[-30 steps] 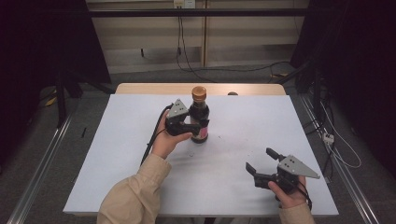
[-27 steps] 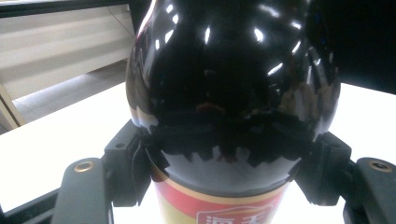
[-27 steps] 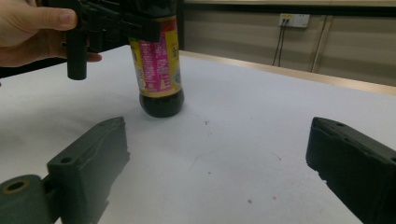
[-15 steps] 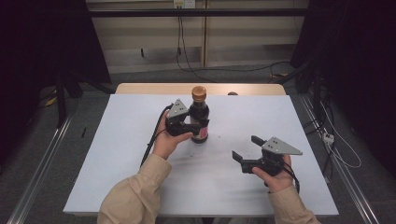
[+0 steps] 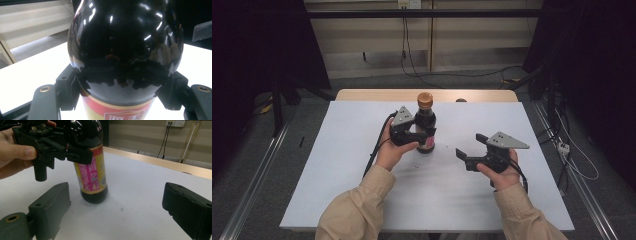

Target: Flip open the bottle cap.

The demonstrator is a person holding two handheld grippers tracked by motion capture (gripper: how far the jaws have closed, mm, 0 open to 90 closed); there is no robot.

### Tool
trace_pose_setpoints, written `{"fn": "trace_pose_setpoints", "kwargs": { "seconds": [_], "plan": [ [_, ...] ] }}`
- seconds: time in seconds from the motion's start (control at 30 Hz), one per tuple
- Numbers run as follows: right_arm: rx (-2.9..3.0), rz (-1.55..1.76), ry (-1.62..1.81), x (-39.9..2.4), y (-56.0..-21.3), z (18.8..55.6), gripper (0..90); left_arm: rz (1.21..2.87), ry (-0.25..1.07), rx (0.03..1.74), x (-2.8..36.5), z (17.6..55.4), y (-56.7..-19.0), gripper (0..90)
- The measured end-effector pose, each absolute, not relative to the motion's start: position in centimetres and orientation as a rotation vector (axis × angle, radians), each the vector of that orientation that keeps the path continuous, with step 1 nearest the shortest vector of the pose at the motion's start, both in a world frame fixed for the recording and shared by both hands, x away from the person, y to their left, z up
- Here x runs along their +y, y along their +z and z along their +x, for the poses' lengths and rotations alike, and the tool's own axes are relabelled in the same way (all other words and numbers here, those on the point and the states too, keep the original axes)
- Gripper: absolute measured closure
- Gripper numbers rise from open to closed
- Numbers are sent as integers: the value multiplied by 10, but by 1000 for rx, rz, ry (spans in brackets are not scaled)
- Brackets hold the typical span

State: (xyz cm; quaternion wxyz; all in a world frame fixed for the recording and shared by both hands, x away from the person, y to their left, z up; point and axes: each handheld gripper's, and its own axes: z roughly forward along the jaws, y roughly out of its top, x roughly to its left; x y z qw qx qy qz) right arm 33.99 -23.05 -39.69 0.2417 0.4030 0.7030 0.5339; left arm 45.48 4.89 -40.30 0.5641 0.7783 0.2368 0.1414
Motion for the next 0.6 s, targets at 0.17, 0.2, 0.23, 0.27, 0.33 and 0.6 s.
{"fn": "trace_pose_setpoints", "kwargs": {
  "seconds": [0.17, 0.2, 0.23, 0.27, 0.33, 0.6],
  "plan": [
    [1923, 1107, 1483, -229, -394, 346, 73, 1833, 333, 558, 49, 455, -403, 299],
    [1926, 1100, 1480, -228, -393, 348, 69, 1833, 331, 559, 49, 455, -403, 299],
    [1933, 1097, 1474, -228, -392, 350, 63, 1829, 330, 562, 49, 455, -403, 299],
    [1933, 1100, 1474, -228, -390, 351, 63, 1828, 330, 563, 49, 454, -403, 299],
    [1932, 1110, 1467, -227, -387, 354, 64, 1833, 333, 561, 49, 455, -403, 299],
    [1957, 1102, 1497, -225, -375, 360, 257, 1833, 331, 563, 49, 454, -403, 299]
  ]
}}
